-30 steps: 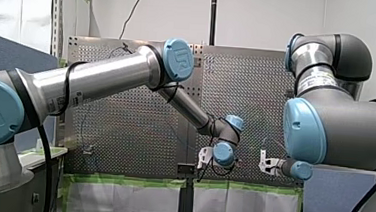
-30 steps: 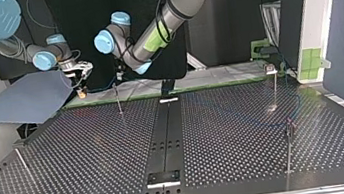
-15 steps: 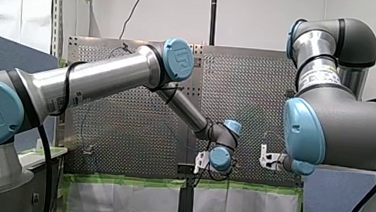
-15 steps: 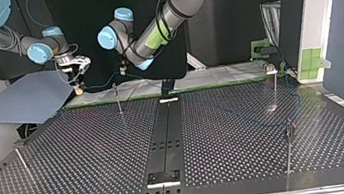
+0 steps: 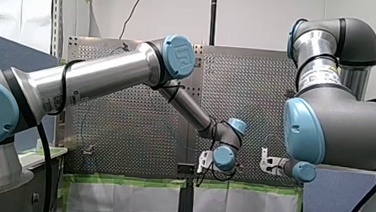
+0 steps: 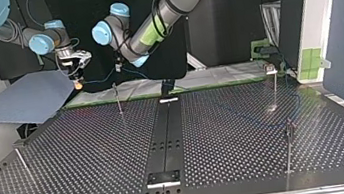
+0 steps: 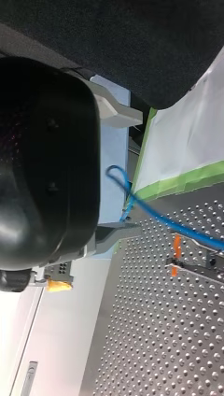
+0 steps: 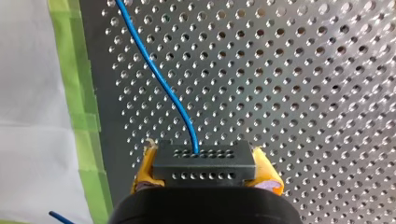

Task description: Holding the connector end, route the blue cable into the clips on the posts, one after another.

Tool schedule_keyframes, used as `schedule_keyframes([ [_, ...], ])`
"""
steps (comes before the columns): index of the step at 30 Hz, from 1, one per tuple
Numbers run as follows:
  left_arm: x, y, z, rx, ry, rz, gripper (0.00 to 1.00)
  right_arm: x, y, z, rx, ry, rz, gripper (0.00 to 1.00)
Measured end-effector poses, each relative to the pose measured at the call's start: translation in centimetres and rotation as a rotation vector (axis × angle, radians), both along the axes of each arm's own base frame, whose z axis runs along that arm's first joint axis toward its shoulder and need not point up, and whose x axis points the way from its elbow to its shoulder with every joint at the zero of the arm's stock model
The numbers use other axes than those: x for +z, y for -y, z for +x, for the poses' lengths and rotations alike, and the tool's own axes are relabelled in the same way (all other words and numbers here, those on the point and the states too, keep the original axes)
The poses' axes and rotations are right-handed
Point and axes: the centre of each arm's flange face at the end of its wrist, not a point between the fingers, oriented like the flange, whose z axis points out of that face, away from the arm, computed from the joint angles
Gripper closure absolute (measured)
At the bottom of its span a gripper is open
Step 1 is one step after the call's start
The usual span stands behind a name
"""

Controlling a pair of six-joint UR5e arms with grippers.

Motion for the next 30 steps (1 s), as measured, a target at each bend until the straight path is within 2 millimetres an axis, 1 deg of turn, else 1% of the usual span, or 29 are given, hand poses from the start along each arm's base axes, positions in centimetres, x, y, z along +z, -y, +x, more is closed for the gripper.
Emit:
schedule_keyframes([
  [5, 0.6, 0.3, -1.1, -0.011, 0.002, 0.001, 0.0, 0.1, 0.0, 0.4, 0.004, 0.022, -0.009, 1.0],
  [11, 2.4, -0.1, -1.9, -0.015, 0.013, -0.014, 0.0, 0.1, -0.2, 1.1, 0.008, 0.019, -0.004, 1.0],
  [15, 2.1, -1.0, -2.7, -0.014, -0.003, 0.009, 0.0, -0.1, -0.5, 1.3, 0.002, -0.011, 0.009, 1.0],
  [19, 1.8, -1.4, -2.9, -0.01, -0.013, 0.019, 0.0, 0.2, -0.2, 1.6, 0.025, 0.008, -0.005, 1.0],
  [22, 1.7, -1.7, -2.7, 0.0, -0.021, 0.019, 0.0, 0.5, 0.1, 2.8, 0.065, 0.014, -0.015, 1.0],
  [24, 1.7, -1.9, -2.6, 0.004, -0.024, 0.018, 0.0, 0.8, 0.1, 4.0, 0.105, 0.006, -0.02, 1.0],
  [27, 1.7, -2.0, -2.4, 0.009, -0.025, 0.018, 0.0, 0.9, -0.3, 5.4, 0.16, -0.012, -0.017, 1.0],
  [30, 1.7, -2.2, -2.2, 0.013, -0.027, 0.019, 0.0, 0.8, -0.7, 5.9, 0.2, -0.029, -0.005, 1.0],
])
